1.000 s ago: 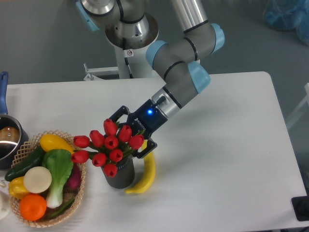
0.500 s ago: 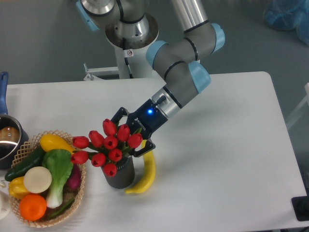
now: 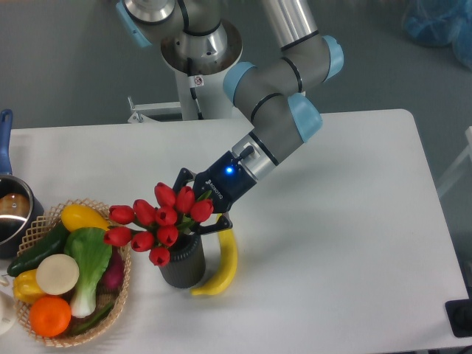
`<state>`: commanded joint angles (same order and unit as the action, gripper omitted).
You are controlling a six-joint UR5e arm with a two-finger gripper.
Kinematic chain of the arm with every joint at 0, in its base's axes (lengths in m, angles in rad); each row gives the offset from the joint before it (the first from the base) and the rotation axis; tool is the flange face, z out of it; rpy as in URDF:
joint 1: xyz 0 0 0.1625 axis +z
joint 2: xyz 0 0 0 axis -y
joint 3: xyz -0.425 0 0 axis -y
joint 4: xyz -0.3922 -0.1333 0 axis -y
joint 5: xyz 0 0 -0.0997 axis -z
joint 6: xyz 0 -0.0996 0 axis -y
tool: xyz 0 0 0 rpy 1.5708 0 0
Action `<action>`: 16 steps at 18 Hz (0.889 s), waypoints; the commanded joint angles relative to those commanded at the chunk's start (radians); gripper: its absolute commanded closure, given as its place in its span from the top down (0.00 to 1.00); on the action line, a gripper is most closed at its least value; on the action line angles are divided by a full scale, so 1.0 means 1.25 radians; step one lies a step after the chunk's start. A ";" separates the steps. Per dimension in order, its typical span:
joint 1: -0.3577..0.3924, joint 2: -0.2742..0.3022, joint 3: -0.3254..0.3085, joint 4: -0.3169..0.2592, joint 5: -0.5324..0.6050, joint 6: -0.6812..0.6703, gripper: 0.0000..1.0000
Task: Pick up the flowers from the vase
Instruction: 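Lower the gripper around the tulip stems and close it, then lift the gripped tulips straight up out of the dark vase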
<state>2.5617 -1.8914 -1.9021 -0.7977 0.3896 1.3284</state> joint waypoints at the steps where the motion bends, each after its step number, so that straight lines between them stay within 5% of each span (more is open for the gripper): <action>1: 0.001 0.002 0.001 0.001 -0.001 -0.001 0.36; 16: 0.012 0.037 0.018 0.000 -0.032 -0.032 0.36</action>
<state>2.5771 -1.8454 -1.8792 -0.7977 0.3498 1.2886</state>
